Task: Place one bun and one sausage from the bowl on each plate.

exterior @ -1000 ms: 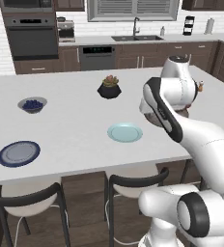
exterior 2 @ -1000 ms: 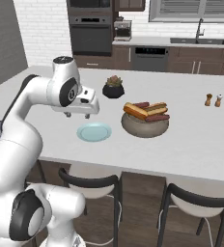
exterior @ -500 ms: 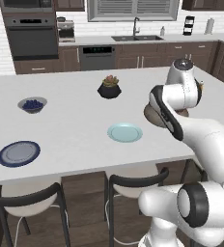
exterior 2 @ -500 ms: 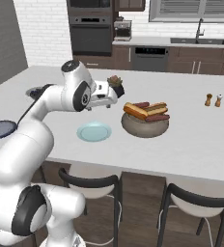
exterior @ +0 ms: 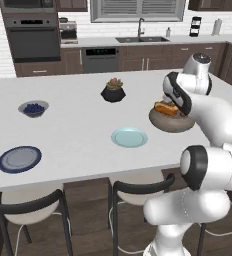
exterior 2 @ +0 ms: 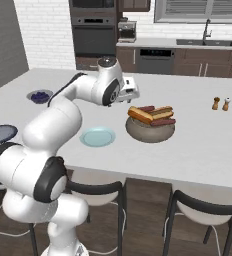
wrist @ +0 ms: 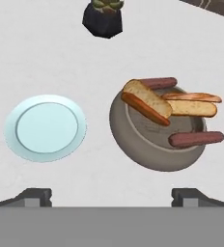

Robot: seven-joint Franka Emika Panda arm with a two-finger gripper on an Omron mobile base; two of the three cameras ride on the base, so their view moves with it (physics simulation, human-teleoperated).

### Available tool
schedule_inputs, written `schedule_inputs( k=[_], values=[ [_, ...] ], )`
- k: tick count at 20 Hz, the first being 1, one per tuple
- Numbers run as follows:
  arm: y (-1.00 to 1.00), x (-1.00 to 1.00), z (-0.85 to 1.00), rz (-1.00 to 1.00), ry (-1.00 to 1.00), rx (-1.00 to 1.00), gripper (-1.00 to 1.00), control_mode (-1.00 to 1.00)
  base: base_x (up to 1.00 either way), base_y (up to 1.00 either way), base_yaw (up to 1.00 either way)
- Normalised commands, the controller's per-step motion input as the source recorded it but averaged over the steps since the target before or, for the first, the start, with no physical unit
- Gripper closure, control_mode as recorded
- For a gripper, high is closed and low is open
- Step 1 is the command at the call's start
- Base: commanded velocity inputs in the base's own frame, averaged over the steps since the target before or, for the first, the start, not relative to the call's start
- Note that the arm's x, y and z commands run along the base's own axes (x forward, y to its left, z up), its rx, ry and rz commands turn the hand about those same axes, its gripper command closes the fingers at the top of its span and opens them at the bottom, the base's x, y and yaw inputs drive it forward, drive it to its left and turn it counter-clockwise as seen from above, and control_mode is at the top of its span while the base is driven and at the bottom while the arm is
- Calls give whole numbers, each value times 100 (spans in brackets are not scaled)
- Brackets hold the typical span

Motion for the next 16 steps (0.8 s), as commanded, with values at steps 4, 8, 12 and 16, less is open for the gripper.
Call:
schedule_inputs(
  k=[4, 8, 12, 16],
  values=[
    [1, 63, -64, 0, 9, 0, -100, -100, 0, 0, 0],
    [1, 62, -52, 0, 3, -3, -100, -100, 0, 0, 0],
    [-9, 54, -39, 5, 3, 0, -100, -100, 0, 0, 0],
    [-29, 59, -30, 0, 2, 0, -100, -100, 0, 0, 0]
  ],
)
